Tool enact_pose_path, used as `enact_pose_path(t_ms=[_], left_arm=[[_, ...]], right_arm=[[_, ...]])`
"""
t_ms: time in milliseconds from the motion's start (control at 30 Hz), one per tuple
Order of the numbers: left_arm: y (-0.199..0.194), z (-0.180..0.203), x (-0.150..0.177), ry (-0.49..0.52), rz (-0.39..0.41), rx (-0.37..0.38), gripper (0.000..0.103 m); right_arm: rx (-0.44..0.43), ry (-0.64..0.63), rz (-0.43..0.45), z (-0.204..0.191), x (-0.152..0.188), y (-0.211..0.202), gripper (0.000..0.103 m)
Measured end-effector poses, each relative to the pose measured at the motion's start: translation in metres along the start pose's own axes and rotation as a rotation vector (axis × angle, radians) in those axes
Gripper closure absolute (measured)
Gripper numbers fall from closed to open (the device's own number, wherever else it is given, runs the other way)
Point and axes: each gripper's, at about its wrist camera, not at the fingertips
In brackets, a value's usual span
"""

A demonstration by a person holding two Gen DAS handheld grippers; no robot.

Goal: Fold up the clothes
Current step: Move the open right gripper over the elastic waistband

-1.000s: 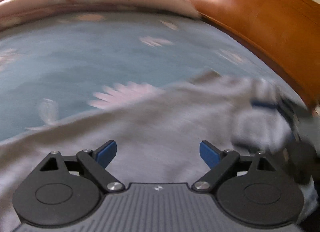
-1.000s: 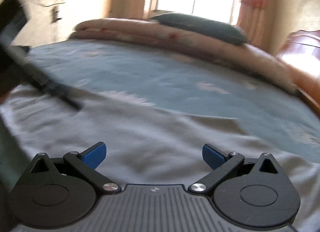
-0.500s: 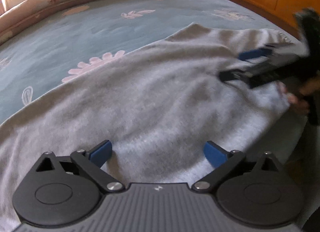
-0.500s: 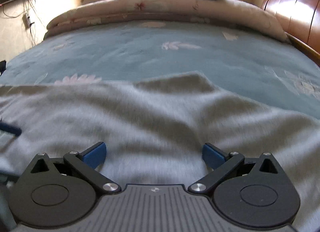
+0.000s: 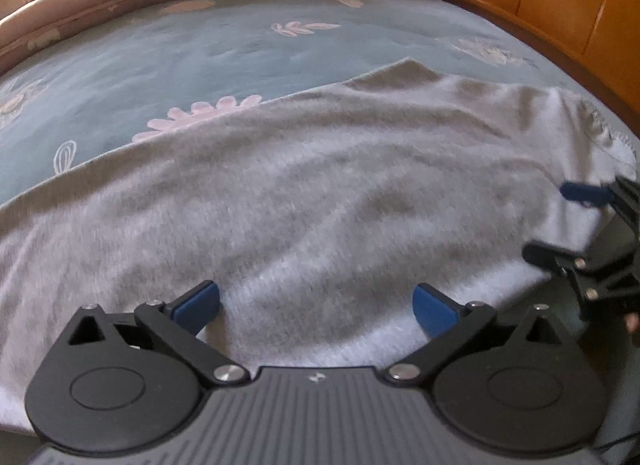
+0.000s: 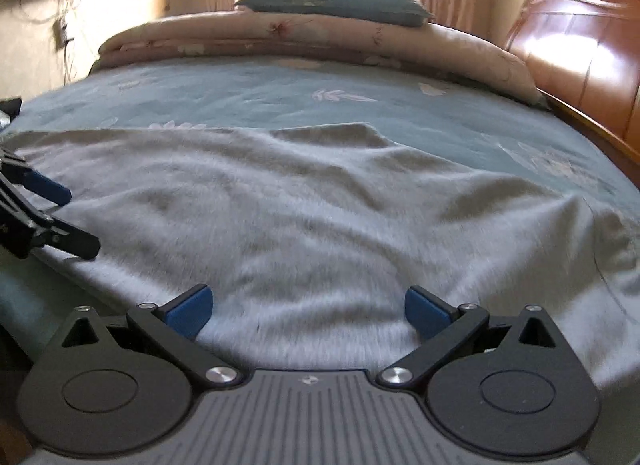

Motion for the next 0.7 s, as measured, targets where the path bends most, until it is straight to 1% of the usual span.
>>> enact_pose_path(t_ms=[67, 133, 167, 233, 300, 367, 400, 467, 533, 600, 667, 700], left_arm=[[0.003, -0.001, -0.002, -0.013, 0.0, -0.005, 0.001], [0.004, -0.001, -0.004, -0.019, -0.007, -0.012, 0.001], [0.005, -0.001, -0.005, -0.022, -0.011, -0.015, 0.001], [0.005, 0.0, -0.005, -0.028, -0.012, -0.019, 0.001], [0.005, 0.0, -0.005, -0.034, -0.011, -0.022, 0.001], [0.005, 0.0, -0.005, -0.038, -0.012, -0.022, 0.001], [0.005, 0.0, -0.005, -0.04, -0.012, -0.021, 0.001], [0.004, -0.002, -0.005, -0.052, -0.012, -0.012, 0.001], [0.002, -0.006, -0.006, -0.073, -0.007, 0.008, 0.001], [0.0, -0.011, -0.007, -0.103, 0.002, 0.03, 0.001], [-0.001, -0.014, -0.007, -0.132, 0.012, 0.042, 0.001], [-0.001, -0.015, -0.008, -0.141, 0.012, 0.042, 0.001]], right_arm=[[-0.009, -0.01, -0.001, 0.003, 0.002, -0.004, 0.0], [-0.01, 0.022, -0.003, 0.011, -0.003, -0.008, 0.0], [-0.009, 0.067, 0.025, 0.019, -0.005, -0.013, 0.0], [0.054, 0.148, 0.087, 0.039, -0.012, -0.021, 0.0], [0.138, 0.203, 0.095, 0.061, -0.019, -0.019, 0.0], [0.192, 0.265, 0.049, 0.084, -0.02, -0.007, 0.0], [0.209, 0.303, 0.009, 0.094, -0.016, 0.001, 0.0], [0.215, 0.39, -0.077, 0.111, -0.004, 0.012, 0.0], [0.195, 0.382, -0.025, 0.112, 0.005, 0.003, 0.0], [0.195, 0.354, -0.021, 0.11, 0.007, -0.002, 0.0], [0.2, 0.373, -0.014, 0.112, 0.003, -0.005, 0.0], [0.197, 0.384, 0.009, 0.115, -0.002, -0.006, 0.0]])
Point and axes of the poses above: each gripper's, at about its wrist camera, not at the fingertips, and y roughly the way its jaws point, z to its right, x to its underside, and after that the axes turned 10 degrees about x, right-handed
